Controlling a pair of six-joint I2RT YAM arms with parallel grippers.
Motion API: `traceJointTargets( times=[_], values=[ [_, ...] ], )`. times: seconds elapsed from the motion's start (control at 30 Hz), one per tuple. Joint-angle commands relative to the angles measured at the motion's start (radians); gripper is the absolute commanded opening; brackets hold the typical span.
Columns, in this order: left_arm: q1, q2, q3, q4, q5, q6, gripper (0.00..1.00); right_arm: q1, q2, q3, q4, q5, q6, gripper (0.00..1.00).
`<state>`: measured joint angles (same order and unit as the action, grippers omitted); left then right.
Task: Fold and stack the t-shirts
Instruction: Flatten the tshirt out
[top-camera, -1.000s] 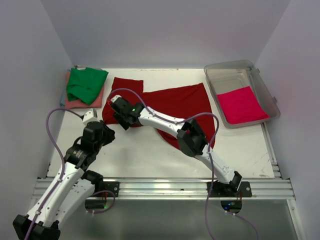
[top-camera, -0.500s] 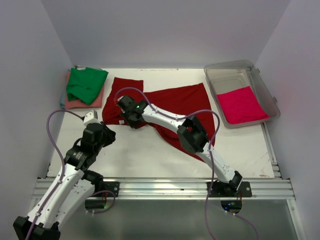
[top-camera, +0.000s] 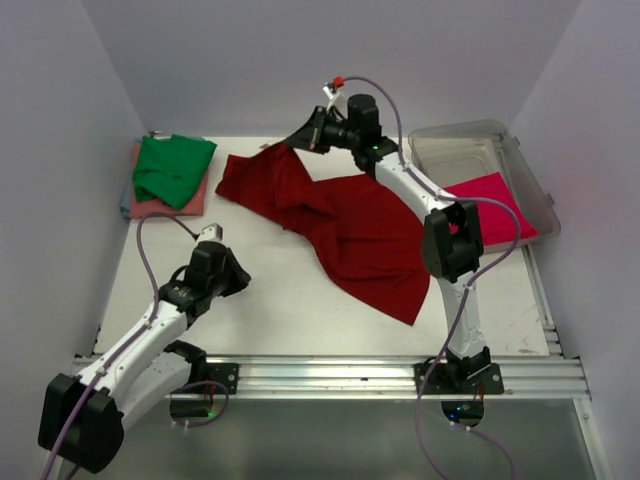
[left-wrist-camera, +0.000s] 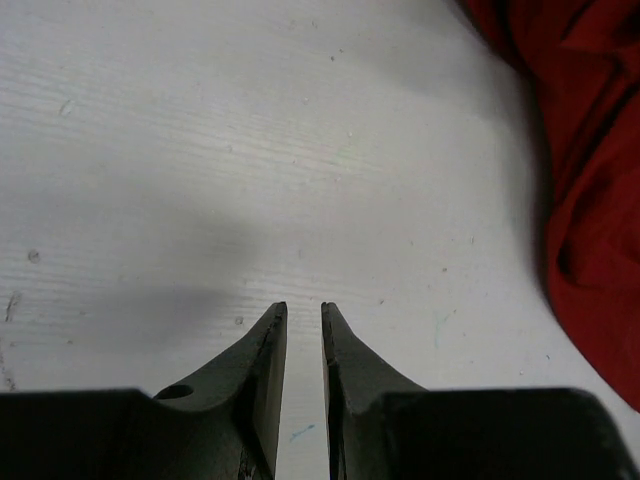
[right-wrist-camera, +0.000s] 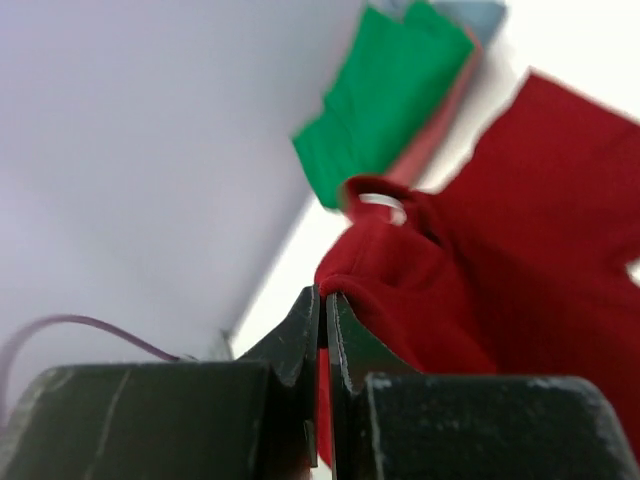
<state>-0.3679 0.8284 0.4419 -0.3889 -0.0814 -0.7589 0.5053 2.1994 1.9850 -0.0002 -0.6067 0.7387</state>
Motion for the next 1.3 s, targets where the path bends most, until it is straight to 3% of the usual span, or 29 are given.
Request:
traceJointTargets(
  times=[0.0, 0.23, 0.37, 0.53, 0.8, 1.03, 1.27],
  values=[
    [-0.003, 0.087, -0.005, 0.189, 0.043, 0.024, 0.24, -0.031, 0.101, 0.069, 0.241, -0.168, 0.272, 0.0],
    [-0.009, 0.329, -0.006, 0.565, 0.066, 0.006, 0.24, -0.037, 0.243, 0.084, 0.181, -0.159, 0.257, 0.0],
    [-0.017, 0.489, 0.055, 0.666, 0.118, 0.004, 0.24, -0.036, 0.227, 0.025, 0.043, -0.062, 0.118, 0.0],
    [-0.052, 0.56, 0.152, 0.682, 0.137, 0.023, 0.24, -0.048, 0.152, -0.066, 0.008, 0.039, 0.05, 0.0],
    [-0.105, 0.557, 0.205, 0.719, 0.101, 0.052, 0.24, -0.135, 0.08, -0.247, 0.238, 0.126, 0.267, 0.0],
    [-0.115, 0.738, 0.386, 0.702, 0.104, 0.115, 0.24, -0.175, 0.135, -0.229, 0.312, 0.139, 0.372, 0.0],
    [-0.121, 0.955, 0.569, 0.644, 0.086, 0.184, 0.24, -0.18, 0.191, -0.158, 0.247, 0.124, 0.329, 0.0]
  ],
)
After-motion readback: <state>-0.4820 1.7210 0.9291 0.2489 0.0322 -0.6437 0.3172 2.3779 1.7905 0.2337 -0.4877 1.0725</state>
